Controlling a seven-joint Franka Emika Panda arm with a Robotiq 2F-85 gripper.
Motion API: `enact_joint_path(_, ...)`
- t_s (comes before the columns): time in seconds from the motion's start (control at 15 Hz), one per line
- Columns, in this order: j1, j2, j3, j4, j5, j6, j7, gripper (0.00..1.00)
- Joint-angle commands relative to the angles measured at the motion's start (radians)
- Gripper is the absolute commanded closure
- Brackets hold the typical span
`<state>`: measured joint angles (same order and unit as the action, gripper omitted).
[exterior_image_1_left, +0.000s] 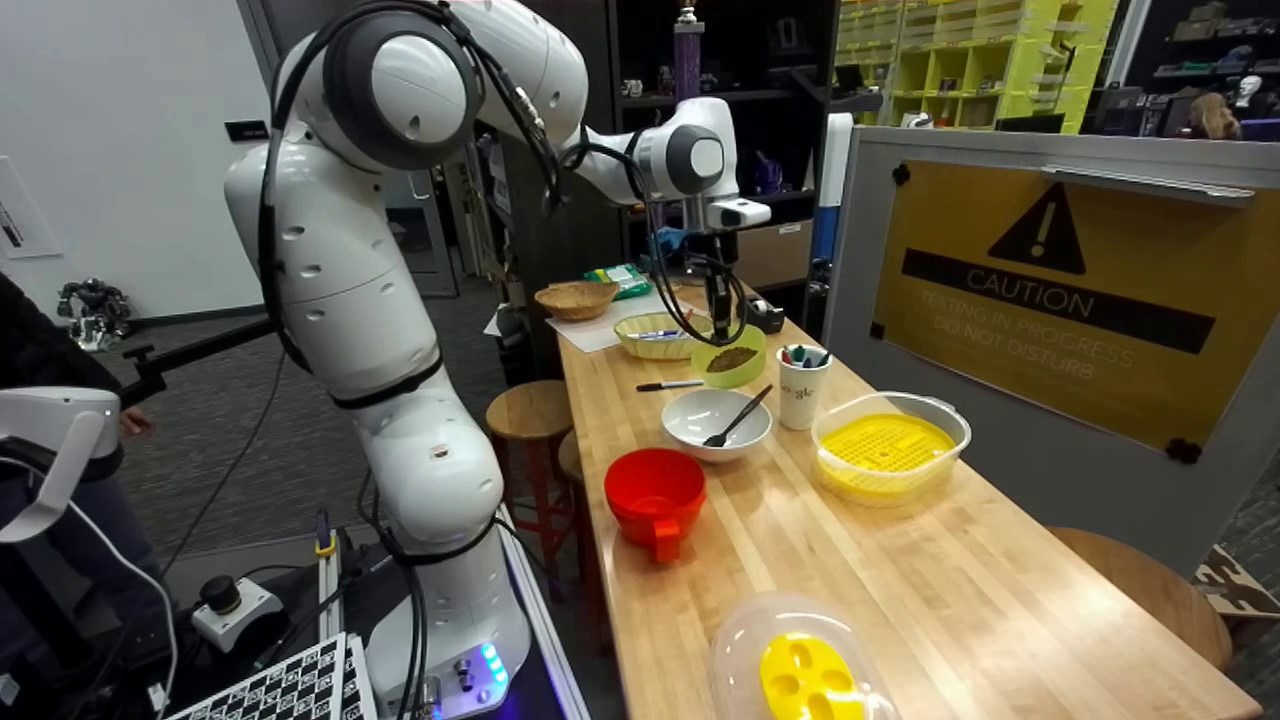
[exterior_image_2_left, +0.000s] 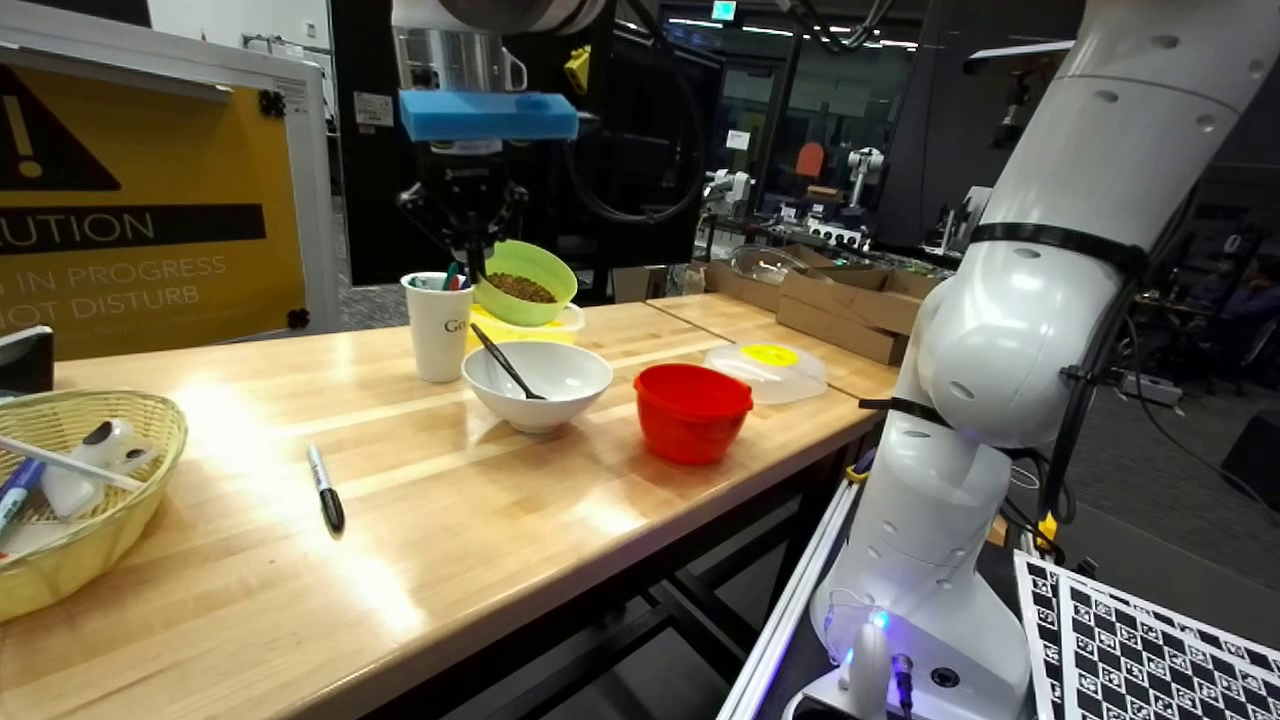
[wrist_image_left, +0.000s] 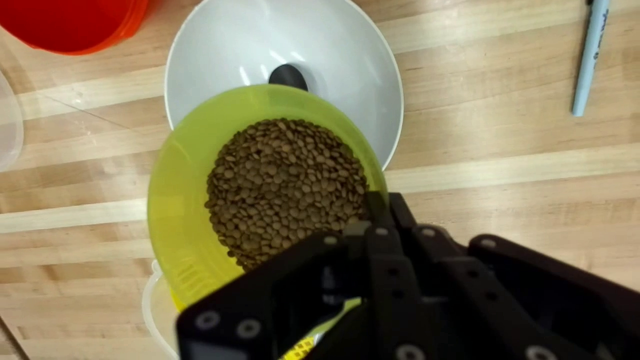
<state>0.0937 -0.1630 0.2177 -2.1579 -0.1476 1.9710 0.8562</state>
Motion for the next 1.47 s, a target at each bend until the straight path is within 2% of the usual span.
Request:
enact_joint_path(0.0,0.005,-0.049,-0.008,-0.058,0.002,0.045,0.049,0.99)
enact_joint_path(0.8,-0.011,-0.079,-0.02,-0.152,0.0,0.229,0.121,0.99)
enact_joint_path(1.4,-0.034,-0.116,-0.02,-0.167,-0.022,0.264,0.145,0.99)
